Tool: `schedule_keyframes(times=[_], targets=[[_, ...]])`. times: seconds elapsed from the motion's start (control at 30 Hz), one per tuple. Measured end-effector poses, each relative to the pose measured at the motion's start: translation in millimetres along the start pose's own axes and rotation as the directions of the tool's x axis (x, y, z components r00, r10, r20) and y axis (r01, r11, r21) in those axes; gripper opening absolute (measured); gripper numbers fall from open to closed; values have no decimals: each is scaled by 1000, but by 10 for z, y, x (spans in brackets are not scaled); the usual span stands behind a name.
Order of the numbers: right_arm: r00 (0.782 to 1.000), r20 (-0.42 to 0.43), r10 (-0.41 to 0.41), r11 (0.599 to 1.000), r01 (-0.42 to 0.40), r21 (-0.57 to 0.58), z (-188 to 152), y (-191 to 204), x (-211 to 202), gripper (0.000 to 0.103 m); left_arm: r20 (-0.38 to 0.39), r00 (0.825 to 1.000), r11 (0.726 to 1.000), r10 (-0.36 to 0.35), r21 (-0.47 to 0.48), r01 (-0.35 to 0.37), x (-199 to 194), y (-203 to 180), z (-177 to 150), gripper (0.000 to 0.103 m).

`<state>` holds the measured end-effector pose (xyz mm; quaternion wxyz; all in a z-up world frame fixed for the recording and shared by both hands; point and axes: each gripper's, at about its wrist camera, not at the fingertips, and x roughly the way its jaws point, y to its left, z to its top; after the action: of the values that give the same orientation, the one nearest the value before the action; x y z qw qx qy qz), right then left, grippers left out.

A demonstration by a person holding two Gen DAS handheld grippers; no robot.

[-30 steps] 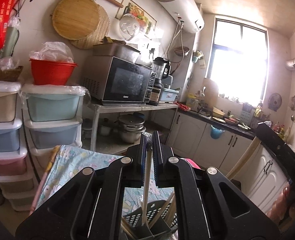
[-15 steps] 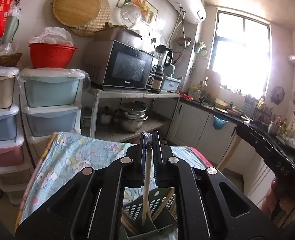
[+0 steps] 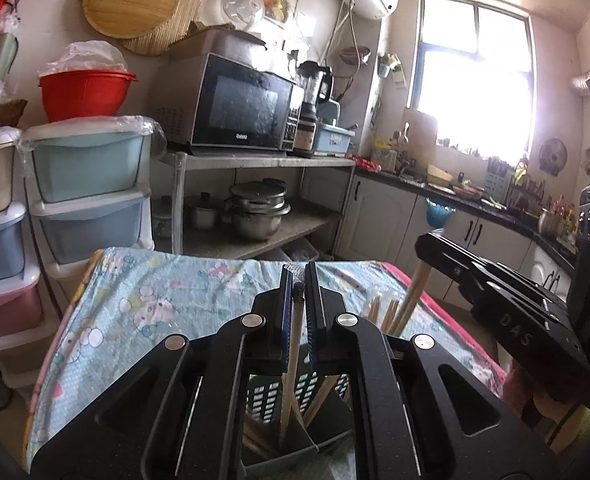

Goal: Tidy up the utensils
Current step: 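Lower the chopsticks into the caddy slots and open both grippers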

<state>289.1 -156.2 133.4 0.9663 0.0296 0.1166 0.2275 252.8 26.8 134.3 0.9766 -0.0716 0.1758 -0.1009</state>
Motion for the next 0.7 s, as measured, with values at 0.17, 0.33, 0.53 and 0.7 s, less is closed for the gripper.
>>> schedule_keyframes(times=[0.17, 0.33, 0.53, 0.7], targets=[[1000, -31, 5, 1000, -5, 15, -91, -28, 82, 6, -42, 999, 1000, -5, -5, 5, 72, 35, -91, 4], [998, -60, 2, 1000, -1, 22, -159, -54, 125, 7, -82, 996, 1000, -17, -14, 16, 115, 67, -171, 4], [996, -90, -10, 1000, 12, 26, -211, -84, 134, 7, -120, 992, 999, -31, -26, 28, 115, 68, -218, 4], [993, -113, -22, 999, 27, 43, -250, -146, 109, 10, -139, 990, 999, -26, -31, 22, 86, 70, -248, 17]])
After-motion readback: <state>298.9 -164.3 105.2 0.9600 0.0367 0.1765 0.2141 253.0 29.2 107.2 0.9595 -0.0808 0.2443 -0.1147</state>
